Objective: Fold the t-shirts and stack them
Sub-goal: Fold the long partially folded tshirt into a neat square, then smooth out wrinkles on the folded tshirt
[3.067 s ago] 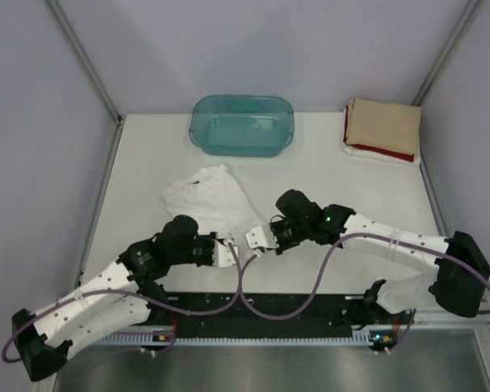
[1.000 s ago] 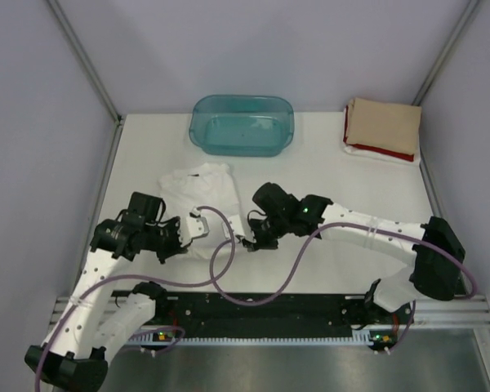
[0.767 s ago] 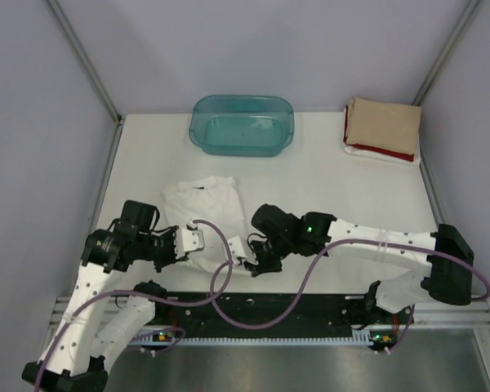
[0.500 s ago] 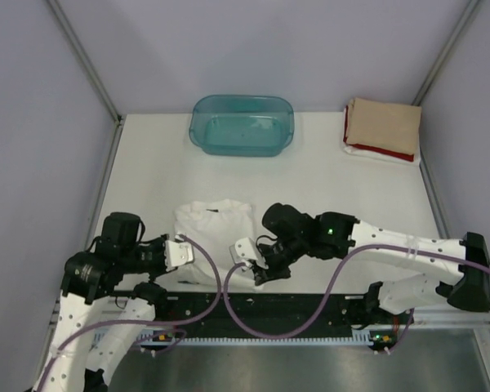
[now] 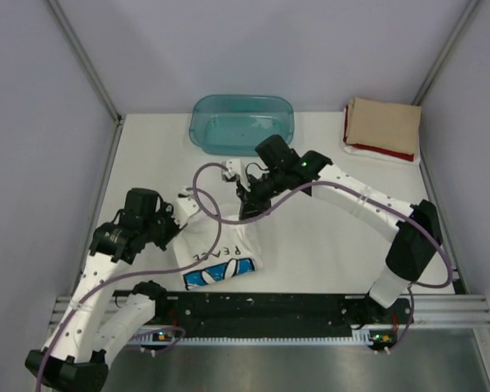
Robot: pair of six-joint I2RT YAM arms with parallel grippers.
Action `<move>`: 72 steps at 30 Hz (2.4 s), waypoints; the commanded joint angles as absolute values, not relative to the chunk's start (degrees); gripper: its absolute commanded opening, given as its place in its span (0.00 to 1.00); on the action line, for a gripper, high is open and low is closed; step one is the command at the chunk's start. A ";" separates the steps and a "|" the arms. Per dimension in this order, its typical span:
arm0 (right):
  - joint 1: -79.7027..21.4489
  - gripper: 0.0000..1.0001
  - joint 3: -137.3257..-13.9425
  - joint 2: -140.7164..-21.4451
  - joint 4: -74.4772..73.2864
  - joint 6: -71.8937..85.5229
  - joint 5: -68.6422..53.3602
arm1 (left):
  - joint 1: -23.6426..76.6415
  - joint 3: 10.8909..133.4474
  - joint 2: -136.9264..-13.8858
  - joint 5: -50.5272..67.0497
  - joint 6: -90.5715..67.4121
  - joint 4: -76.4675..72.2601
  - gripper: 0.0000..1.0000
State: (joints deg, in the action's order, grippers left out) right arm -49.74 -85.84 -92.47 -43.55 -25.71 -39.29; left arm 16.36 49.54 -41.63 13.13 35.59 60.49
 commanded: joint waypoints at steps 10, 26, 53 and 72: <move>-37.36 0.00 -105.98 -116.09 -45.62 -20.75 -50.19 | 3.17 50.36 -55.62 7.99 36.92 43.43 0.00; -32.87 0.02 -104.14 -118.99 -45.35 -18.81 -43.08 | 2.90 59.31 -77.59 17.76 33.76 38.75 0.00; -34.70 0.99 -86.89 -96.02 -21.05 -0.44 -16.78 | 5.54 63.13 -73.15 20.27 22.14 38.86 0.40; -46.23 0.00 -47.99 -99.22 14.51 24.17 -32.70 | 4.66 59.42 -91.93 35.88 16.97 32.97 0.12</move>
State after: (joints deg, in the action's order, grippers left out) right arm -46.28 -49.82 -97.19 9.34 21.58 -33.45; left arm 5.65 56.64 -90.02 39.05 19.22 38.15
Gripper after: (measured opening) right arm 0.003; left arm 0.120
